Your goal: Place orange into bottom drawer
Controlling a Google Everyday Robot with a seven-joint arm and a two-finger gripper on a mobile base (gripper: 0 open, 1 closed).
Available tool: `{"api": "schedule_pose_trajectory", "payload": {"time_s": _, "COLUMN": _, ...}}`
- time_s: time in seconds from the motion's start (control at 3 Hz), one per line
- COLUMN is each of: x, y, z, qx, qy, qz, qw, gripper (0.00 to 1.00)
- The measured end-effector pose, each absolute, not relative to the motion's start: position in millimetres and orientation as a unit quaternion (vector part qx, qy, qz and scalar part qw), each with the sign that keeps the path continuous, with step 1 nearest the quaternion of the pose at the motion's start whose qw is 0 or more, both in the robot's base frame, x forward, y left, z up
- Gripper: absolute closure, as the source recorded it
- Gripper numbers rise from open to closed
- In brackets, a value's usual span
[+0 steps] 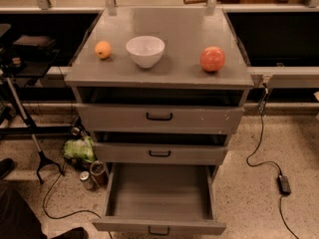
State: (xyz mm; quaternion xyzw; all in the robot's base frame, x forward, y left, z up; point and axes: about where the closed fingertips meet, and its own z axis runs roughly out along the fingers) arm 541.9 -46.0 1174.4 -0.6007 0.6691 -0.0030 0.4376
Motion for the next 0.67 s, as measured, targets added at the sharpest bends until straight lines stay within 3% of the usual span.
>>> {"api": "schedule_pose_trajectory", "payload": {"time_s": 0.67, "x": 543.0, "y": -36.3, "z": 1172.2, "qx": -0.604, "qy": 0.663, "qz": 0.007, "qw": 0.442, "gripper": 0.00}}
